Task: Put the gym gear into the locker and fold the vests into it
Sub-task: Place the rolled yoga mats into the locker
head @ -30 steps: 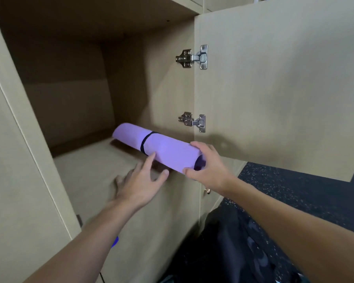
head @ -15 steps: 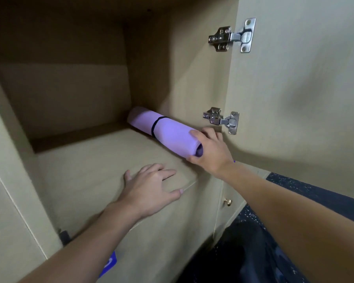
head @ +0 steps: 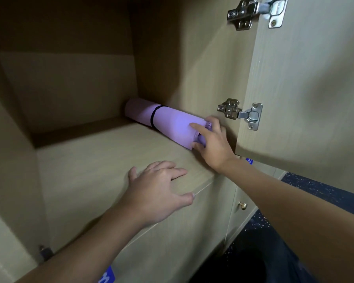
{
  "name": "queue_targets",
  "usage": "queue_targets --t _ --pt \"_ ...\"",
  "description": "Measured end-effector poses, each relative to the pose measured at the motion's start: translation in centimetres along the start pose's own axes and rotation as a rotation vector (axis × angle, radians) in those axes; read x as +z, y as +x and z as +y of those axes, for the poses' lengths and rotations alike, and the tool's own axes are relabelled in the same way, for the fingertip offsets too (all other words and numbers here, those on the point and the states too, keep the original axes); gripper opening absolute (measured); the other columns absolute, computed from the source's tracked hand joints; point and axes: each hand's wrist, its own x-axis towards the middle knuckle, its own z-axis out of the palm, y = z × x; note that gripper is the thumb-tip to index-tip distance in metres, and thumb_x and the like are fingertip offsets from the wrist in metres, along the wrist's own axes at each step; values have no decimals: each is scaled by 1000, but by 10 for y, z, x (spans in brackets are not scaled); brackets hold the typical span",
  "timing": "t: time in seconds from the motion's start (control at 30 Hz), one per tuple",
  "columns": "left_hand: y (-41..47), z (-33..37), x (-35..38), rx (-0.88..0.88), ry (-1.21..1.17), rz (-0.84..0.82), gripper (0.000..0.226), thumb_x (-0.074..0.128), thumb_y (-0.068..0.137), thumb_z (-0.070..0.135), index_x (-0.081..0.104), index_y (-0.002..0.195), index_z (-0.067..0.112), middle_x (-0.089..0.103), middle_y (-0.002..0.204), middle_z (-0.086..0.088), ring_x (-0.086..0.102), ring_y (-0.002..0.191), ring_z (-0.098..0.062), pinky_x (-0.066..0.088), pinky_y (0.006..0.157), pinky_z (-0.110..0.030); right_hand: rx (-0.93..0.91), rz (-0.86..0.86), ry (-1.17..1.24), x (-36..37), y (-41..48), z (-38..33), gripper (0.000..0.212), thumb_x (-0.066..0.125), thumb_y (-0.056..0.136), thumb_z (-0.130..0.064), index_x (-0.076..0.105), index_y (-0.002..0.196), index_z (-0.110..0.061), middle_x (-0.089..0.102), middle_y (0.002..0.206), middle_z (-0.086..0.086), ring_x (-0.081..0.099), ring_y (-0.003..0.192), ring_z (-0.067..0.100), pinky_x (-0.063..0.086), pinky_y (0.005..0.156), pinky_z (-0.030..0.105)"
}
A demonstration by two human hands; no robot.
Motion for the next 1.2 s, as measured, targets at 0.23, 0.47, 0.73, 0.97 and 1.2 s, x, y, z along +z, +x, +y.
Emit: queue_targets --t 0.23,0.47,0.73,0.97,1.2 --pt "0 1 0 8 7 13 63 58 79 70 47 137 50 34 150 26 24 140 5 11 119 -49 17 -41 -27 13 22 -3 53 68 89 -30 49 137 -40 28 143 3 34 124 35 47 95 52" --pt "0 -1 1 17 -4 12 63 57 79 70 46 138 51 32 150 26 21 141 5 8 118 -48 22 -63 -21 30 40 -12 54 66 89 -30 46 138 -42 25 145 2 37 122 35 49 92 47" --pt "1 -2 3 29 8 13 63 55 80 71 44 139 51 32 150 26 21 141 4 9 118 -50 8 2 16 29 44 -10 57 75 83 -26 47 132 -19 37 139 8 53 111 37 50 82 43" --pt "3 -4 6 37 18 15 64 56 79 72 47 138 50 35 148 24 24 141 2 10 115 -50 112 -15 179 21 34 -12 71 82 77 -25 41 134 -13 35 136 11 54 111 34 48 90 43" --pt "1 0 2 55 42 24 58 57 80 66 54 133 41 49 137 17 42 131 -11 28 106 -44 148 -96 264 -26 -65 -24 52 72 88 -23 46 131 -10 45 124 7 51 103 19 40 93 29"
